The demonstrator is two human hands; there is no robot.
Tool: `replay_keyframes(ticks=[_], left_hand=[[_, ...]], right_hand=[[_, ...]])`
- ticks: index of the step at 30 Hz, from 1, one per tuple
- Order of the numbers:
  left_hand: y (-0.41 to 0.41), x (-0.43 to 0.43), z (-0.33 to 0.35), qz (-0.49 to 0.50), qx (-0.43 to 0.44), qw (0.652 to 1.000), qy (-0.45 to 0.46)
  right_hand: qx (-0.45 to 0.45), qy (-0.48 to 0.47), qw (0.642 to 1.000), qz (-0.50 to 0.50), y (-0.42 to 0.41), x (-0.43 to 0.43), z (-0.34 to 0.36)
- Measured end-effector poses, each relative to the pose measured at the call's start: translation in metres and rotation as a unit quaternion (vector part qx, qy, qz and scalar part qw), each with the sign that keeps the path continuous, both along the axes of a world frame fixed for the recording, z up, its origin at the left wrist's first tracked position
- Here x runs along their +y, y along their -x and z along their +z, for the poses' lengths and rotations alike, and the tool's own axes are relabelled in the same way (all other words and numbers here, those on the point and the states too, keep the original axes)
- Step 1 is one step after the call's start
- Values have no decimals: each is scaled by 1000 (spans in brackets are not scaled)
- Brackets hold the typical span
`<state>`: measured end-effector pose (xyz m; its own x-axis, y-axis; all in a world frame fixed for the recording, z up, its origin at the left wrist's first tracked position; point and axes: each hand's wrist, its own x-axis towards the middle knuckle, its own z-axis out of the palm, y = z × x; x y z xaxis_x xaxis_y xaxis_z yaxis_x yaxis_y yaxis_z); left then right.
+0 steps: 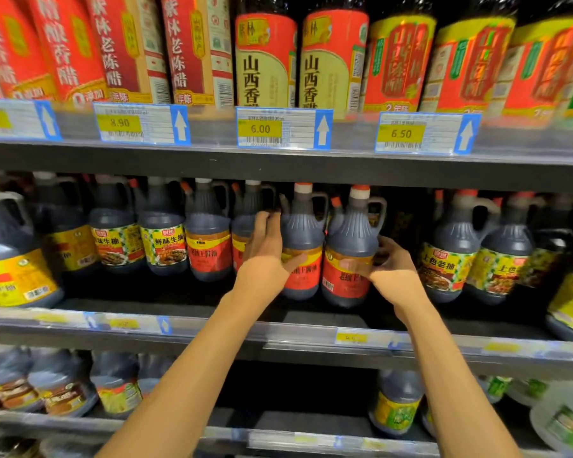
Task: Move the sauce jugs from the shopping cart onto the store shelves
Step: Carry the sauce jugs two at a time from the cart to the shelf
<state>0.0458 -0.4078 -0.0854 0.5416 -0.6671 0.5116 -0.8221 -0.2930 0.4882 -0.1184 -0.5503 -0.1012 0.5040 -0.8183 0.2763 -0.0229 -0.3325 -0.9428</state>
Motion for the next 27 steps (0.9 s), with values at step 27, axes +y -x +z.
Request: replay_keyframes(ticks=[27], left_hand=[[10,-29,3,74,-59,995,-8]], right_hand=[[77,38,992,-92,-29,-5,11]])
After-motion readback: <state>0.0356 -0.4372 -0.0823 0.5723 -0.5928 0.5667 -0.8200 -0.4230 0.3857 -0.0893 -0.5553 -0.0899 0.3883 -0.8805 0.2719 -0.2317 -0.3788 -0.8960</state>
